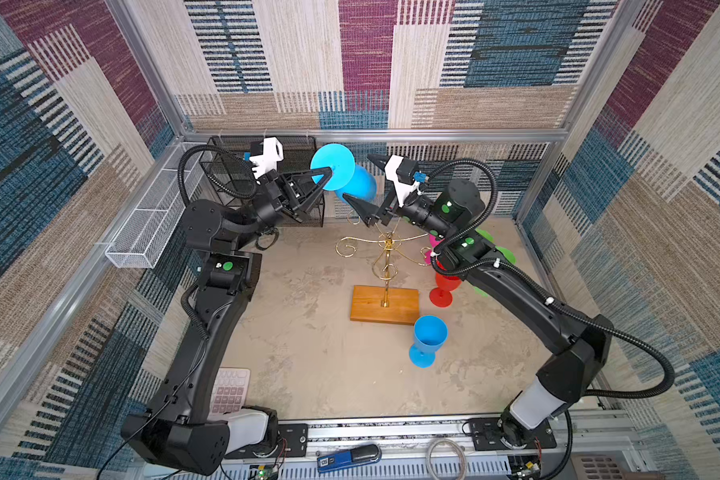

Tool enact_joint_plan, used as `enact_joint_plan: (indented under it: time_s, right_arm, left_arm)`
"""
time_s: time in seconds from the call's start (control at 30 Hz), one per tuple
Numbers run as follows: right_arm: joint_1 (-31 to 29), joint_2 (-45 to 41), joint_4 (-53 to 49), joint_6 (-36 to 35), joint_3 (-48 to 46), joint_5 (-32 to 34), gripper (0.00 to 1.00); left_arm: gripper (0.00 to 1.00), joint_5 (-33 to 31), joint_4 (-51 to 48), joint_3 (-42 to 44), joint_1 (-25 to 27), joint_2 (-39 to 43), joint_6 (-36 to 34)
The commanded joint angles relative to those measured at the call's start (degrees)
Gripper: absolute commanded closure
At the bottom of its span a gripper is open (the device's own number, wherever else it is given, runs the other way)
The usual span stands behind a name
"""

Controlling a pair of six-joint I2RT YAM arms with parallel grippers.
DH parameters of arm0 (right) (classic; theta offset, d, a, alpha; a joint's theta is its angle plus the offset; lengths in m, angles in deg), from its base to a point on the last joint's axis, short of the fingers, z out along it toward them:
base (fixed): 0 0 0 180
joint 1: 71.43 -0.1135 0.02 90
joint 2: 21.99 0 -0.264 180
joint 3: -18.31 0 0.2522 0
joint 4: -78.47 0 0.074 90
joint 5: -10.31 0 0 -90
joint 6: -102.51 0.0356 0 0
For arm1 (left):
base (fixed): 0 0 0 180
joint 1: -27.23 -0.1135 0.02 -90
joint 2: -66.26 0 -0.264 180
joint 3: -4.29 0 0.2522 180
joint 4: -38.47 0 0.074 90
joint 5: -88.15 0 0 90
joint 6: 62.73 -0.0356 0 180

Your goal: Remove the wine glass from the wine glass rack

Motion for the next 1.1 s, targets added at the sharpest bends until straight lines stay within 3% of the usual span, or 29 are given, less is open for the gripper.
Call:
enact_joint_plan:
  time_s: [0.0, 0.3, 0.8, 0.9, 1.0, 1.07]
  right_arm:
    - [-0.6, 2.0, -4.0, 0.5, 2.9, 2.2, 0.01]
    - [-2.3, 4.8, -9.9, -1.1, 7.6, 6.9, 0.04]
    - [-2.4, 2.5, -12.1, 1.3, 6.2, 7.2, 0.28]
    - [-2.4, 2.2, -13.6, 2.5, 7.2, 7.2, 0.29]
    - [-2.4, 2.2, -16.7, 4.0, 9.8, 7.6, 0.29]
    - [-2.4, 2.1, -18.9, 4.9, 11.8, 8.3, 0.3]
  left_arm:
    - [1.0, 0.3, 3.4, 0.1, -0.1, 0.2, 2.2]
    - [1.0, 0.5, 3.4, 0.3, -0.5, 0.0, 2.4]
    - [1.0, -1.0, 8.4, 1.5, -2.0, -0.7, 2.8]
    - [0.9, -2.1, 10.2, 2.1, -2.3, -0.3, 1.4]
    - [0.66, -3.4, 10.7, 3.0, -2.6, 0.6, -1.4]
    - [0.59, -4.1, 10.9, 3.6, -2.9, 1.5, -3.9]
